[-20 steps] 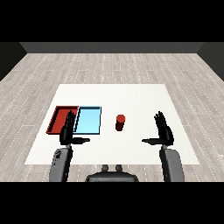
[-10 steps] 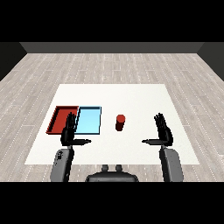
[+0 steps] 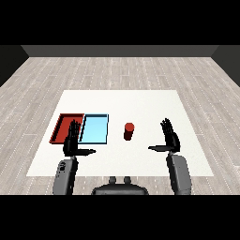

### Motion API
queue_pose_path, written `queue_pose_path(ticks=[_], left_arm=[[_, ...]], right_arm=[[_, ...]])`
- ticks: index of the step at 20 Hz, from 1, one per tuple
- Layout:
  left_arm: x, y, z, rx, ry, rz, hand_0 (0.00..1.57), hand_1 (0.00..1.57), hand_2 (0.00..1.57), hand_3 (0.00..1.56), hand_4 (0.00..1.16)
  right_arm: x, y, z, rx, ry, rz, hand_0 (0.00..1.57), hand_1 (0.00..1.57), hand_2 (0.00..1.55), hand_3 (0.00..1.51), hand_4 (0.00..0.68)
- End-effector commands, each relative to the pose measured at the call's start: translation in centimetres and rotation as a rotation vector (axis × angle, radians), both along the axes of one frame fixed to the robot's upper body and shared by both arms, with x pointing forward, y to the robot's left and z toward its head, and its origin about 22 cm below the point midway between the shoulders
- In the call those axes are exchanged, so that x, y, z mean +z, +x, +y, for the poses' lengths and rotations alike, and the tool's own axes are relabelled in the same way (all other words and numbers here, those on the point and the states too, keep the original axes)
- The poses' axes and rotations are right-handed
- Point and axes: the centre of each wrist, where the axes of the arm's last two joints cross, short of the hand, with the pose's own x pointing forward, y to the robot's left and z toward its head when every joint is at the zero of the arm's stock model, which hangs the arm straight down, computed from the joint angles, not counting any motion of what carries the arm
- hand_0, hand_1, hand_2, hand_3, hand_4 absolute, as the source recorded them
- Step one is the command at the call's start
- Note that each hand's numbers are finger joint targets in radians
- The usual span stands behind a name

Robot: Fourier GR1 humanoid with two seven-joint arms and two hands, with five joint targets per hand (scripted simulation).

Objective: Pick the red can and put it in the red box

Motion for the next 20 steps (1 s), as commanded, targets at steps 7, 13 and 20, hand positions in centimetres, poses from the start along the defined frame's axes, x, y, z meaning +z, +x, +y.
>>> queue_pose_path(ticks=[7,13,20], left_arm=[[0.6,-0.2,1.9,0.009,-0.022,-0.008,0.00,0.00,0.00,0.00,0.00],[0.4,-1.5,2.8,0.007,-0.039,0.006,0.00,0.00,0.00,0.00,0.00],[1.0,-0.2,0.3,0.033,-0.017,-0.013,0.00,0.00,0.00,0.00,0.00]], right_arm=[[-0.7,2.8,1.7,0.014,0.008,0.041,0.00,0.00,0.00,0.00,0.000],[-1.1,3.9,3.8,0.068,0.085,0.104,0.00,0.00,0.00,0.00,0.000],[-2.6,4.8,6.9,0.065,0.144,0.133,0.00,0.00,0.00,0.00,0.000]])
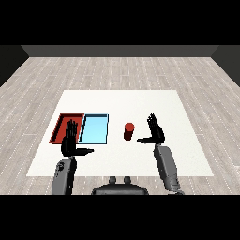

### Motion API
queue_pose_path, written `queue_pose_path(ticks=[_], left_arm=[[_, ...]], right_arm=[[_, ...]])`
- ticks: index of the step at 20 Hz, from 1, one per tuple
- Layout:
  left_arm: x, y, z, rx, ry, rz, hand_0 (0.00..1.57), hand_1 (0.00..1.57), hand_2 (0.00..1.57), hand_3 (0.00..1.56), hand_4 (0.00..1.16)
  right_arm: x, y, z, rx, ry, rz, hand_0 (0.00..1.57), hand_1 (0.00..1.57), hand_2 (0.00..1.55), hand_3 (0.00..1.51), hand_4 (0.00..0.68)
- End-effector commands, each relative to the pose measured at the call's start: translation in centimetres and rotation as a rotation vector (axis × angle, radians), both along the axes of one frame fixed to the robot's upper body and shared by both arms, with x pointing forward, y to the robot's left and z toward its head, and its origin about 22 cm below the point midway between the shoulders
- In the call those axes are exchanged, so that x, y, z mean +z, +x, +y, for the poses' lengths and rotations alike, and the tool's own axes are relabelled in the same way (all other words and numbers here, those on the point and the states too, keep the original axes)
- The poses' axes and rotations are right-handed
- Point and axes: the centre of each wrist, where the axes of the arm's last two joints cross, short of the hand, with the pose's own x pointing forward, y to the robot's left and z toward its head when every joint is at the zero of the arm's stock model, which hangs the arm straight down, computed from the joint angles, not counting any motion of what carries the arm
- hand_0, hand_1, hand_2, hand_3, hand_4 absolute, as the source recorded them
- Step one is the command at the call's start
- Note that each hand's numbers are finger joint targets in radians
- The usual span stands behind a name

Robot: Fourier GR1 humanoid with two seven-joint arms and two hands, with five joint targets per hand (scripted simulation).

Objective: Pick the red can and put it in the red box

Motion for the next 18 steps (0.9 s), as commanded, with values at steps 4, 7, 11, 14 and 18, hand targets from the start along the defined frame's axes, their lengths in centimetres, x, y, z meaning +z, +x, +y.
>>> queue_pose_path(ticks=[4,7,11,14,18], left_arm=[[-1.8,-0.6,0.1,-0.014,-0.010,0.009,0.00,0.00,0.00,0.00,0.00],[-1.5,-0.4,2.2,-0.007,-0.017,0.009,0.00,0.00,0.00,0.00,0.00],[1.8,-0.6,-0.1,-0.009,-0.010,0.004,0.00,0.00,0.00,0.00,0.00],[0.8,1.3,0.8,-0.004,-0.019,0.002,0.00,0.00,0.00,0.00,0.00],[2.5,-1.8,0.5,-0.006,-0.001,0.007,0.00,0.00,0.00,0.00,0.00]], right_arm=[[-2.4,-1.4,1.6,0.001,0.027,0.033,0.00,0.00,0.00,0.00,0.000],[-4.0,-0.7,3.2,0.007,0.034,0.047,0.00,0.00,0.00,0.00,0.000],[-3.4,-1.3,1.3,0.027,0.081,0.055,0.00,0.00,0.00,0.00,0.000],[-5.1,1.0,4.2,0.014,0.082,0.064,0.00,0.00,0.00,0.00,0.000],[-3.5,0.5,4.8,0.012,0.094,0.039,0.00,0.00,0.00,0.00,0.000]])
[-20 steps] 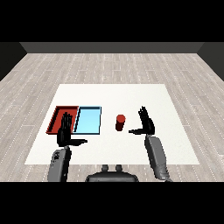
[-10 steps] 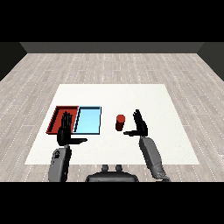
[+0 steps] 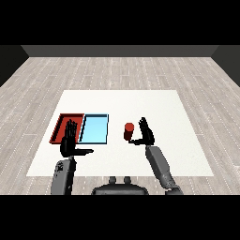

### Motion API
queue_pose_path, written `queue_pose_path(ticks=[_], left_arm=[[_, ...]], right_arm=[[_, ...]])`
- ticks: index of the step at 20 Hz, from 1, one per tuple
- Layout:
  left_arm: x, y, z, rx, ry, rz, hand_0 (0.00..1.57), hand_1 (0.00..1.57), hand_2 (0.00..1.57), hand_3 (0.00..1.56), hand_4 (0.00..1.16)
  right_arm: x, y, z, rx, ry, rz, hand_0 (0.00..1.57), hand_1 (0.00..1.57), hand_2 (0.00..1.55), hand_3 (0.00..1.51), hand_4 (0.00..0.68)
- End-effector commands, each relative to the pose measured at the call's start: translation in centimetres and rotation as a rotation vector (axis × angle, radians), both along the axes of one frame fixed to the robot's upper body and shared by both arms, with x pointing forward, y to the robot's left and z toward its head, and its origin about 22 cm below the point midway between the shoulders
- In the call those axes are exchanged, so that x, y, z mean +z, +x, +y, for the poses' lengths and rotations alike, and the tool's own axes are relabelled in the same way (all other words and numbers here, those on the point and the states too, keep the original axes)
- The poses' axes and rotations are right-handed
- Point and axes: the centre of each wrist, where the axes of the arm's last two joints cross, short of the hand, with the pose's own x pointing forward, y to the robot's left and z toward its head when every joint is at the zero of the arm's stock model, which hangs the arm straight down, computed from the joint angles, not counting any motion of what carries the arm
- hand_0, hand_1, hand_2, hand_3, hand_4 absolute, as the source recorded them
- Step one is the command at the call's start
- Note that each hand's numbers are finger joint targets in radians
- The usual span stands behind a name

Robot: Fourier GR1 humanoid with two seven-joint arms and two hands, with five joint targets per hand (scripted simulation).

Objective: Pick the red can and put it in the red box

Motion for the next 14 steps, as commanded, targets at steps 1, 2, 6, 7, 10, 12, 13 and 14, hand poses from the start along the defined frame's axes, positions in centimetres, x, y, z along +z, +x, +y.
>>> queue_pose_path(ticks=[1,2,6,7,10,12,13,14], left_arm=[[0.0,-1.2,-1.1,0.000,-0.005,0.004,0.00,0.00,0.00,0.00,0.00],[1.2,-1.7,-0.4,0.000,-0.009,0.023,0.00,0.00,0.00,0.00,0.00],[1.1,-1.5,0.0,-0.001,-0.009,-0.001,0.00,0.00,0.00,0.00,0.00],[0.4,0.4,-0.3,-0.010,-0.013,-0.020,0.00,0.00,0.00,0.00,0.00],[0.3,1.0,-1.7,-0.021,-0.019,-0.008,0.00,0.00,0.00,0.00,0.00],[1.0,-0.9,0.1,-0.031,-0.026,-0.024,0.00,0.00,0.00,0.00,0.00],[1.0,-0.6,-1.1,-0.008,-0.018,-0.023,0.00,0.00,0.00,0.00,0.00],[-0.9,0.3,-0.5,-0.023,-0.013,-0.014,0.00,0.00,0.00,0.00,0.00]], right_arm=[[-0.6,-0.4,1.9,0.009,0.015,0.012,0.00,0.00,0.00,0.00,0.000],[0.2,1.4,1.4,0.014,0.040,-0.011,0.00,0.00,0.00,0.00,0.000],[0.3,0.4,1.8,0.021,0.031,0.034,0.00,0.00,0.00,0.00,0.000],[-0.4,1.7,2.9,0.024,0.000,0.041,0.00,0.00,0.00,0.00,0.000],[0.4,1.0,1.4,0.046,0.035,0.036,0.00,0.00,0.00,0.00,0.000],[-1.7,0.9,2.5,0.043,0.009,0.039,0.00,0.00,0.00,0.00,0.000],[-1.4,1.6,1.7,0.027,0.014,0.052,0.00,0.00,0.00,0.00,0.000],[-1.7,1.4,1.8,0.035,0.025,0.056,0.00,0.00,0.00,0.00,0.000]])
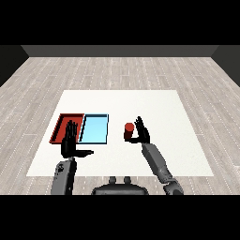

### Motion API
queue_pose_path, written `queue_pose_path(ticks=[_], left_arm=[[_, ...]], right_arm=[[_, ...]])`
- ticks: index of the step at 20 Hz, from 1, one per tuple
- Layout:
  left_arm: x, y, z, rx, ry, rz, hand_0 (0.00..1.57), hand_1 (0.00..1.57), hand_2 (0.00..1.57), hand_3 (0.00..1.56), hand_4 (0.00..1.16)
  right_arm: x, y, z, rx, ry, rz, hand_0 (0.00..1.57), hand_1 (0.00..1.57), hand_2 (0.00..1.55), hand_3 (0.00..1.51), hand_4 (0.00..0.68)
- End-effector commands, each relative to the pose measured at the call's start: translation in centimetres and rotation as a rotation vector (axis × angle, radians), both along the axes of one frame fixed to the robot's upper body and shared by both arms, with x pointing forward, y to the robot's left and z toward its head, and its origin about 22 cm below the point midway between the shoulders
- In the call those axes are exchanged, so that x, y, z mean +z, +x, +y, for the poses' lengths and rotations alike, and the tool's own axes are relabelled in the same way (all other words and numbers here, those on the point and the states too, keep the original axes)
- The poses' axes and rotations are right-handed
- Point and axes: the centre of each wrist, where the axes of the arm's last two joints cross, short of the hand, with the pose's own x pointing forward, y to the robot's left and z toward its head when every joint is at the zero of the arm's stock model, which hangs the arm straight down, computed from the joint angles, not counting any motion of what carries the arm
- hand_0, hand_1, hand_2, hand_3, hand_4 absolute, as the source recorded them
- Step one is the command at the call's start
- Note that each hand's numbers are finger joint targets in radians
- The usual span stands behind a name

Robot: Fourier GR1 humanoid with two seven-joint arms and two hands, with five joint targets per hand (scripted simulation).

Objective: Pick the red can and put it in the red box

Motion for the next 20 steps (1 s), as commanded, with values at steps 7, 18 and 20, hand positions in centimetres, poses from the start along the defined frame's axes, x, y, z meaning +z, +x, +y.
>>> queue_pose_path(ticks=[7,18,20], left_arm=[[-1.6,0.6,-1.2,0.004,-0.010,-0.004,0.00,0.00,0.00,0.00,0.00],[0.6,1.9,0.2,0.005,-0.009,-0.001,0.00,0.00,0.00,0.00,0.00],[0.4,2.0,-0.9,-0.002,-0.007,0.008,0.00,0.00,0.00,0.00,0.00]], right_arm=[[-1.2,0.2,0.6,-0.014,-0.018,0.022,0.00,0.00,0.00,0.00,0.000],[0.5,2.4,0.6,-0.005,-0.023,0.044,0.00,0.00,0.00,0.00,0.000],[-0.8,1.6,2.7,-0.005,-0.005,0.071,0.00,0.00,0.00,0.00,0.000]])
